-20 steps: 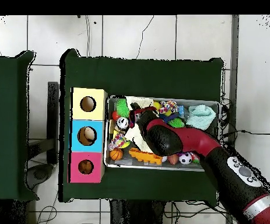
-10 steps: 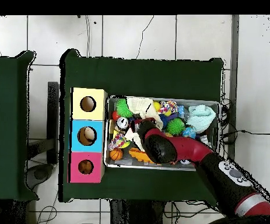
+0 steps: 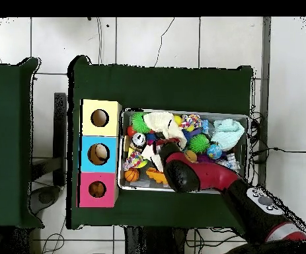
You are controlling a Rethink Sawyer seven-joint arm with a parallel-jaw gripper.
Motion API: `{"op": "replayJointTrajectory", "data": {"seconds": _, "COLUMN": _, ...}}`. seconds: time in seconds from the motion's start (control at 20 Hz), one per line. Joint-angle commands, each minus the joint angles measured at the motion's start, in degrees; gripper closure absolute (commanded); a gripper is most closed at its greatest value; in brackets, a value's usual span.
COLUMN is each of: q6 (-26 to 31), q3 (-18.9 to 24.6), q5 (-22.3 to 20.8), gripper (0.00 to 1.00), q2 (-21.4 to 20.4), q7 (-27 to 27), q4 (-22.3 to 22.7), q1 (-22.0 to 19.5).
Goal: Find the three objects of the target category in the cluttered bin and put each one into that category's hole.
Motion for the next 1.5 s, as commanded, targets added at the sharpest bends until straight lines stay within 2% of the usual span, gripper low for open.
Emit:
{"op": "replayJointTrajectory", "data": {"seconds": 0.05, "q6": 7.3, "q3": -1.3, "q5": -2.7, "gripper": 1.0, "q2": -9.1, "q7": 2.5, "q4": -0.1, "q1": -5.5}}
{"op": "replayJointTrajectory", "data": {"seconds": 0.3, "q6": 16.4, "q3": 5.2, "q5": -1.5, "gripper": 1.0, "q2": -11.6, "q7": -2.9, "q4": -1.1, "q1": -10.7}}
{"op": "replayJointTrajectory", "data": {"seconds": 0.55, "q6": 19.3, "q3": 6.9, "q5": -2.0, "gripper": 1.0, "q2": -13.5, "q7": -3.6, "q4": -1.7, "q1": -11.8}}
{"op": "replayJointTrajectory", "data": {"seconds": 0.65, "q6": 18.3, "q3": 6.1, "q5": -3.1, "gripper": 1.0, "q2": -13.3, "q7": -2.5, "q4": -1.6, "q1": -11.4}}
{"op": "replayJointTrajectory", "data": {"seconds": 0.75, "q6": 14.8, "q3": 4.4, "q5": -4.9, "gripper": 1.0, "q2": -12.5, "q7": -0.5, "q4": -1.0, "q1": -10.6}}
{"op": "replayJointTrajectory", "data": {"seconds": 1.0, "q6": 4.4, "q3": -3.3, "q5": -8.1, "gripper": 1.0, "q2": -10.3, "q7": 4.8, "q4": 0.3, "q1": -6.2}}
{"op": "replayJointTrajectory", "data": {"seconds": 1.3, "q6": -3.1, "q3": -9.1, "q5": -7.6, "gripper": 1.0, "q2": -8.0, "q7": 7.5, "q4": 0.9, "q1": -2.2}}
{"op": "replayJointTrajectory", "data": {"seconds": 1.5, "q6": -3.7, "q3": -8.7, "q5": -6.4, "gripper": 1.0, "q2": -6.2, "q7": 8.5, "q4": 1.8, "q1": -1.7}}
